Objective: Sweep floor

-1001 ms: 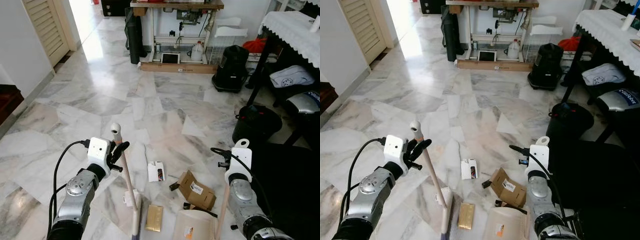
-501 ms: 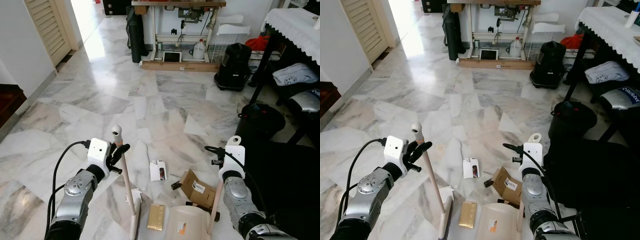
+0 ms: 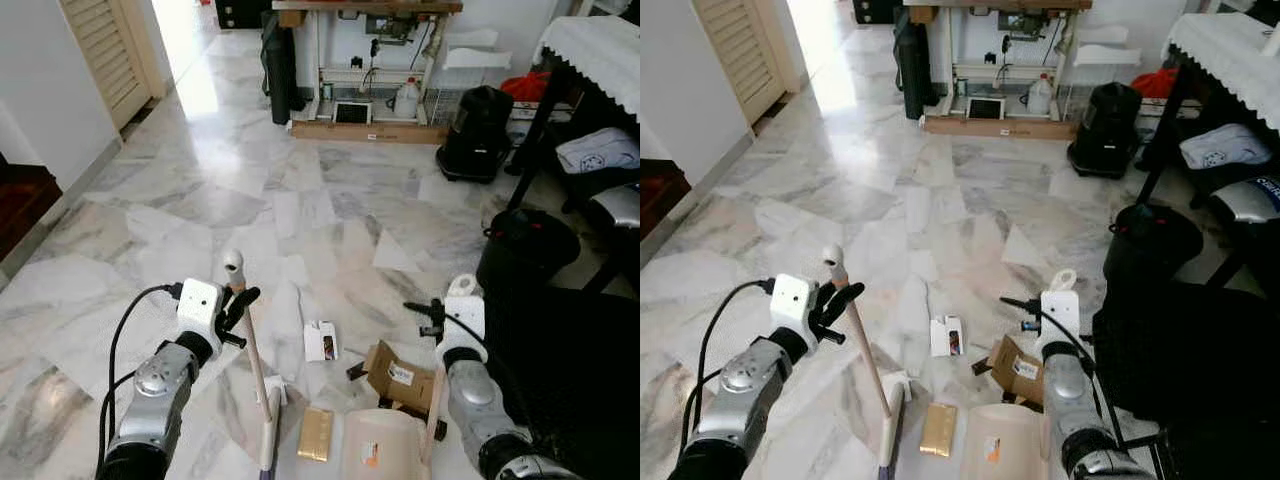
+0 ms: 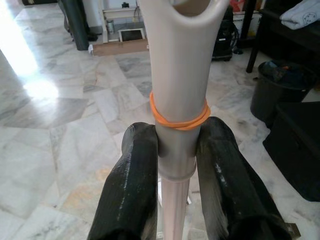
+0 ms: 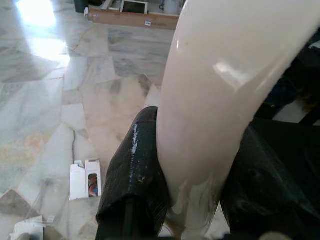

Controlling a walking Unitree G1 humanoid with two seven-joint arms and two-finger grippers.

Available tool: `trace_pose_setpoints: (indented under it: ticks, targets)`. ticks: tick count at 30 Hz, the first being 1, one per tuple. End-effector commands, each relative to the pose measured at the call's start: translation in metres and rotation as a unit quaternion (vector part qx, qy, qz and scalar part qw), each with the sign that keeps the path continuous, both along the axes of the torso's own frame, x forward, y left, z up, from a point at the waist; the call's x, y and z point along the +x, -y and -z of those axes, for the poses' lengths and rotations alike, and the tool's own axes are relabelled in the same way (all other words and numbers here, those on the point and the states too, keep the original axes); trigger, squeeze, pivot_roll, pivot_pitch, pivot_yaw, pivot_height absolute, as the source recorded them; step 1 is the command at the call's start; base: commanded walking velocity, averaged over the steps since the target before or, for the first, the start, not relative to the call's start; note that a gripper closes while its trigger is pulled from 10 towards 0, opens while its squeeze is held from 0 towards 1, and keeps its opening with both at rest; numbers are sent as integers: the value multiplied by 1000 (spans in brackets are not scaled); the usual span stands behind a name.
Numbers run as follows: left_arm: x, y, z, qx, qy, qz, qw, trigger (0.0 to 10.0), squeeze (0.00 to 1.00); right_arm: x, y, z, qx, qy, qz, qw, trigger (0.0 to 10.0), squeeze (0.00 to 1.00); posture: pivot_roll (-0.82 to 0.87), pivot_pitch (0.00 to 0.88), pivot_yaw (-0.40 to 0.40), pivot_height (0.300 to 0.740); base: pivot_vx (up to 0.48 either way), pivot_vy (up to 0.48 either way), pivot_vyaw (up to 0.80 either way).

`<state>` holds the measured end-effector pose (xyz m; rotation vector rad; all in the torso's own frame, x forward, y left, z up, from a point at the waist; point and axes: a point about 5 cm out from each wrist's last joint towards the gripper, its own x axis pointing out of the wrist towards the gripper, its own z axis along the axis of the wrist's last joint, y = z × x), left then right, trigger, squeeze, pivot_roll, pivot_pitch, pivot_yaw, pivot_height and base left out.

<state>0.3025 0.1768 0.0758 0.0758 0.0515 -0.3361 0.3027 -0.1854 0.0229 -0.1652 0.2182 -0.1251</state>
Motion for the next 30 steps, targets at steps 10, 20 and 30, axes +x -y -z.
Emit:
trace_pose_setpoints:
  ticks: [10,20,30]
  targets:
    - [6,18,8,1,-24,41,999,10000,0,-7,3,4,-5,4,-5,1000,10000,0,3,53,8,740,0,0,0]
    - [-3,21,24,-6,-104,118,987,10000,0,-9,4,6,-7,-2,-7,1000,10000,0,-2,56,3,740,0,0,0]
    - [13,10,-5,-162,-82,82,980,10000,0,0,-3,1,0,-4,-11,1000,10000,0,38,4,8,740,0,0,0]
